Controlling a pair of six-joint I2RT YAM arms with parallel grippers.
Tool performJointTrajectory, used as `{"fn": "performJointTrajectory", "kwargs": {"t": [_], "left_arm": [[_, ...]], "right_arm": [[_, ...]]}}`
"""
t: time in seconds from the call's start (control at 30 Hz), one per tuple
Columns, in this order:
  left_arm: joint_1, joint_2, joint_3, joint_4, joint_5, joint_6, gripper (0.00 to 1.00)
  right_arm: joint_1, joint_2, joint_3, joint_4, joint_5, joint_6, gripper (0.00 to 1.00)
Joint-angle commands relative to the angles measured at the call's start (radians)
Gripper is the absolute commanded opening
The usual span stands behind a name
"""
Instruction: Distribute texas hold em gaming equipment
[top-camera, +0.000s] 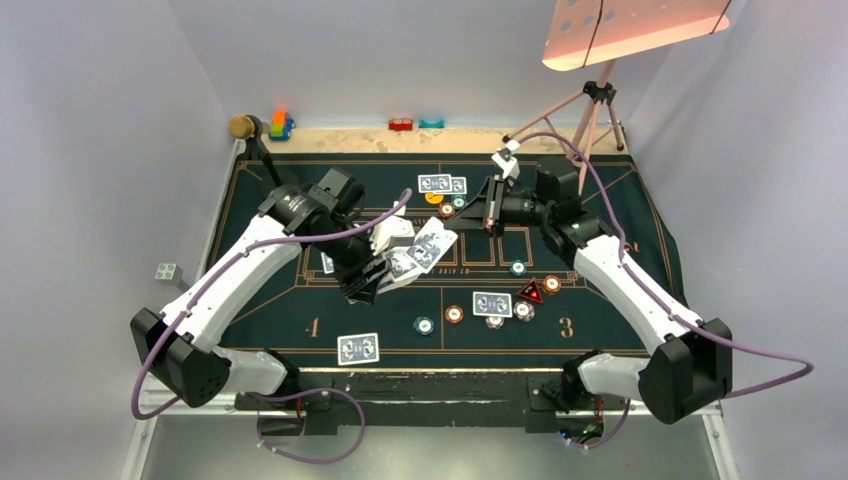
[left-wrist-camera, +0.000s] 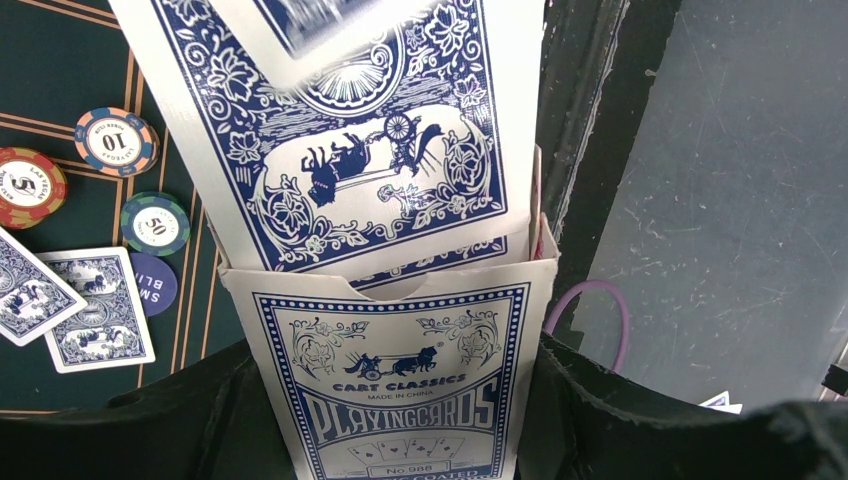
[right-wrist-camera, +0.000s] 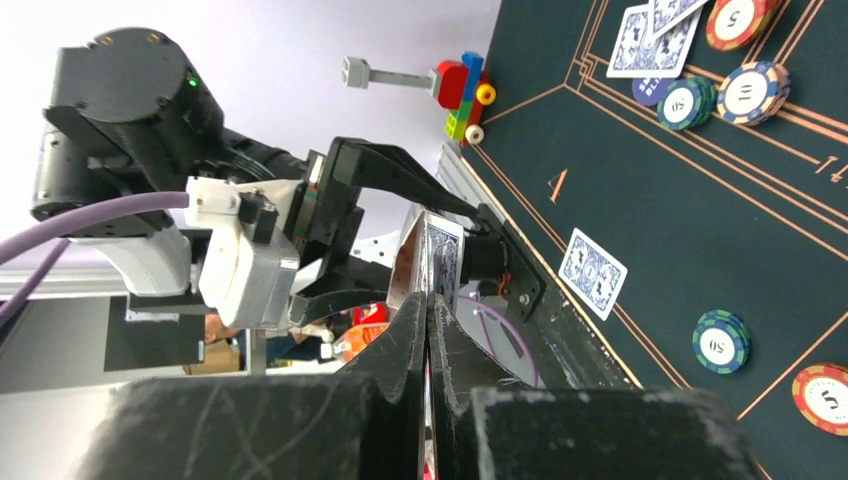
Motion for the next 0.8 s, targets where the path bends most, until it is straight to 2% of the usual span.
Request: {"fn": "performJointTrajectory", "kwargs": {"t": [0.0, 0.23, 0.43, 0.63, 0.77], "left_arm": [[-0.002, -0.024, 0.008, 0.013, 0.026, -0.005, 0.00], [-0.001, -0.029, 0.003, 0.013, 0.026, -0.003, 0.00], [-0.001, -0.037, -0.006, 0.013, 0.021, 0.000, 0.00], [-0.001, -0.035, -0.003, 0.010, 0.025, 0.000, 0.00], [-0.001, -0.038, 0.003, 0.005, 0.032, 0.001, 0.00]], "right_arm": [[-0.058, -0.058, -0.016, 0.049, -0.041, 0.038, 0.00], [-0.163, -0.081, -0.071, 0.031, -0.070, 0.044, 0.00], [-0.296, -0.109, -0.106, -0.129, -0.077, -0.090, 0.00], [-0.405, -0.136, -0.223, -0.255, -0.011, -0.230, 0.00], [-0.450, -0.135, -0.358, -0.221, 0.018, -0.268, 0.00]]}}
